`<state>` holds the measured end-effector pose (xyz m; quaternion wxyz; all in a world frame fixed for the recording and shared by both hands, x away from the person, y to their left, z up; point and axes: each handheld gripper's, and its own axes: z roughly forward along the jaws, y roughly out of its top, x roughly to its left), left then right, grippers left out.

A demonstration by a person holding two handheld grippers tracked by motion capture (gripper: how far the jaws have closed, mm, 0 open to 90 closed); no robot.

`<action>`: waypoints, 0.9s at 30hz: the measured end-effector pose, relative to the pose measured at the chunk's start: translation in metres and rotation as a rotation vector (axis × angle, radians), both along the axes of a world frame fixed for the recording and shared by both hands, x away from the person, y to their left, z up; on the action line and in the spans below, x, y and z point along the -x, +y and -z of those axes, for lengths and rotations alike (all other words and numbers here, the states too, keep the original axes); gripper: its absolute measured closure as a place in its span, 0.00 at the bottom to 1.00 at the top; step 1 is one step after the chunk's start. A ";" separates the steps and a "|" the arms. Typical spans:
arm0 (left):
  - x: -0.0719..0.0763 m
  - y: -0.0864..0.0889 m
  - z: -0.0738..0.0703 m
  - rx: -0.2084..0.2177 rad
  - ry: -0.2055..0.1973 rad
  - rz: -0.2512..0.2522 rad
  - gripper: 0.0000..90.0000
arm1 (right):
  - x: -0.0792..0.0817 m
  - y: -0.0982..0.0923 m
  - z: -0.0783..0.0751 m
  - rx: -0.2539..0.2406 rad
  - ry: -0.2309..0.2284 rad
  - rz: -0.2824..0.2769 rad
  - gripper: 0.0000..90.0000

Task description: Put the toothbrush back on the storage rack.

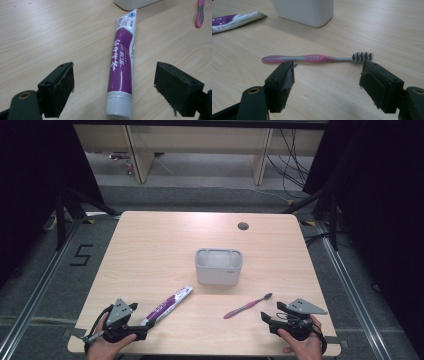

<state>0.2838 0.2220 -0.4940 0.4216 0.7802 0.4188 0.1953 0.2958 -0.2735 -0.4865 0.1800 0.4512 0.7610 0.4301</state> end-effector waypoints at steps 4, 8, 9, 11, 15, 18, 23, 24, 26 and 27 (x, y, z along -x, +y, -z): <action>0.000 -0.001 0.000 0.004 0.001 0.005 0.18 | 0.000 0.000 0.000 -0.001 0.000 0.000 0.31; 0.000 0.000 0.000 0.002 0.001 0.006 0.18 | 0.000 0.000 -0.001 -0.002 0.002 -0.002 0.32; 0.000 0.000 0.000 0.004 0.001 0.005 0.18 | 0.000 0.000 0.000 -0.002 -0.005 -0.005 0.32; 0.000 0.000 0.001 0.007 0.002 0.007 0.18 | 0.000 0.000 0.000 -0.002 -0.010 -0.008 0.34; 0.000 -0.001 0.000 0.004 0.004 0.008 0.18 | 0.001 -0.002 -0.001 -0.006 0.002 -0.011 0.43; 0.000 -0.001 0.000 0.005 0.004 0.006 0.18 | 0.001 -0.002 -0.002 -0.013 -0.015 -0.012 0.51; 0.000 -0.001 0.000 0.002 0.004 0.010 0.18 | 0.003 0.000 -0.008 -0.015 -0.045 -0.037 0.69; 0.000 -0.001 0.000 -0.002 0.004 0.007 0.18 | 0.004 0.002 -0.008 -0.034 -0.038 -0.046 0.74; 0.000 -0.001 0.000 -0.002 0.005 0.008 0.18 | 0.004 0.005 -0.010 -0.032 -0.054 -0.077 0.81; 0.000 -0.001 0.000 -0.002 0.005 0.008 0.18 | 0.004 0.005 -0.010 -0.032 -0.054 -0.077 0.81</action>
